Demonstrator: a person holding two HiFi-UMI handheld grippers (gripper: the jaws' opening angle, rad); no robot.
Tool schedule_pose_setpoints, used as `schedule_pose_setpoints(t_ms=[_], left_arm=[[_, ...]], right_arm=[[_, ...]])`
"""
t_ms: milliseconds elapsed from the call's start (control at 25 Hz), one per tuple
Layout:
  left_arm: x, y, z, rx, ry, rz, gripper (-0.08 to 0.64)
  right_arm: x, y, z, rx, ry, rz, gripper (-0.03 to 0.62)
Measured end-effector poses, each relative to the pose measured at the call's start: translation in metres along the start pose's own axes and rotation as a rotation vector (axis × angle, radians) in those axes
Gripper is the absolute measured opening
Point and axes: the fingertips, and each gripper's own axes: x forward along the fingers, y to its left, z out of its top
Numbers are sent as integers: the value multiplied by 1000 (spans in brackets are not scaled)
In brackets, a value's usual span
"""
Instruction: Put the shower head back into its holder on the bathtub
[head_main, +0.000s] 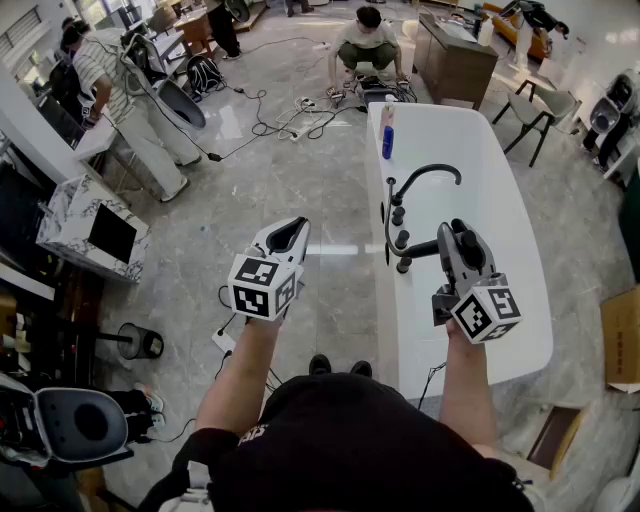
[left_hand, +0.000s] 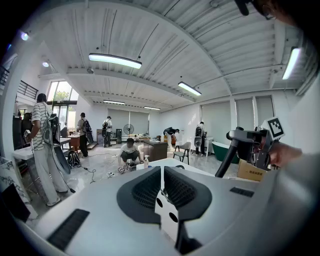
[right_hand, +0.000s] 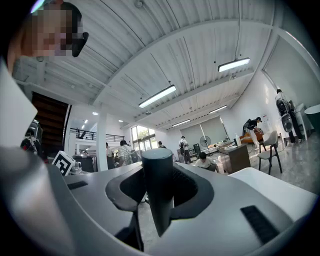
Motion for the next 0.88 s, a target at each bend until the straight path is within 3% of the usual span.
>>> schedule_pose_setpoints(t_ms=[520,880], left_arm=[[16,-30,10,23,-3,-23,34],[32,-66,9,25,-10,-51,34]], right_arm=[[-12,-6,29,-26,-15,41,126],[-32,-23,25,-18,4,50,126]])
